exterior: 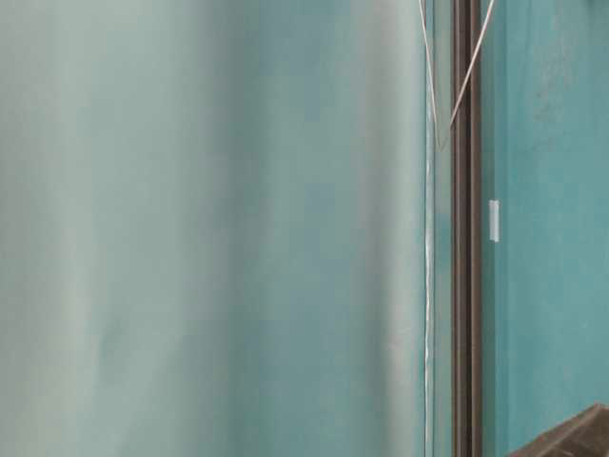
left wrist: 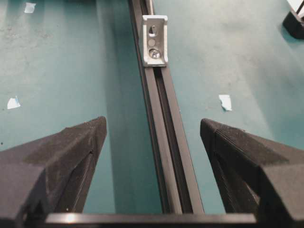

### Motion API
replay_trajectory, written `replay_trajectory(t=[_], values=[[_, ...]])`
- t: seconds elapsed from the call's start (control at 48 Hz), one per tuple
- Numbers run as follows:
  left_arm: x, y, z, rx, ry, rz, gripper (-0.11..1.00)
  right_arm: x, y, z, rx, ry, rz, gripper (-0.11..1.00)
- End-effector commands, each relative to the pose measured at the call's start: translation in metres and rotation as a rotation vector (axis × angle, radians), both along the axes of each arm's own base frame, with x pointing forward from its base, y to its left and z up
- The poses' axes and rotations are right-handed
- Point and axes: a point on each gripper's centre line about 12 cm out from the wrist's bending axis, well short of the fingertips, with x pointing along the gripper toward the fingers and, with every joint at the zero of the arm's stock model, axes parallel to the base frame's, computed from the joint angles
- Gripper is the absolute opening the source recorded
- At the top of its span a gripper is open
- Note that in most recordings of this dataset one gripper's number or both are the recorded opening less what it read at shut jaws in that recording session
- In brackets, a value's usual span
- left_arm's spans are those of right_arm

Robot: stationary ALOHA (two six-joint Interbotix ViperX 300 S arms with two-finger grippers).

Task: Insert the wire through the hole in the metal fitting.

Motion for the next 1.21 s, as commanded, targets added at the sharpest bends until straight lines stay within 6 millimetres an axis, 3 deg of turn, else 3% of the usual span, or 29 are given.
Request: replay_trajectory(t=[0.0, 0.709, 1.188], values=[[0.003, 0.000, 0.006, -0.004, -0.023, 0.000, 0.87, 0.004, 0.003, 0.007, 0.010, -0.024, 0.005, -0.01], [0.006, 0.002, 0.004, 0.003, 0.001, 0.006, 0.87, 0.026, 0.002, 0.000, -0.012, -0.041, -0.036, -0.01], [0.020, 0.003, 0.009, -0.004, 0.010, 0.022, 0.87, 0.048, 0.002, 0.000, -0.067, -0.122, -0.020, -0.01]])
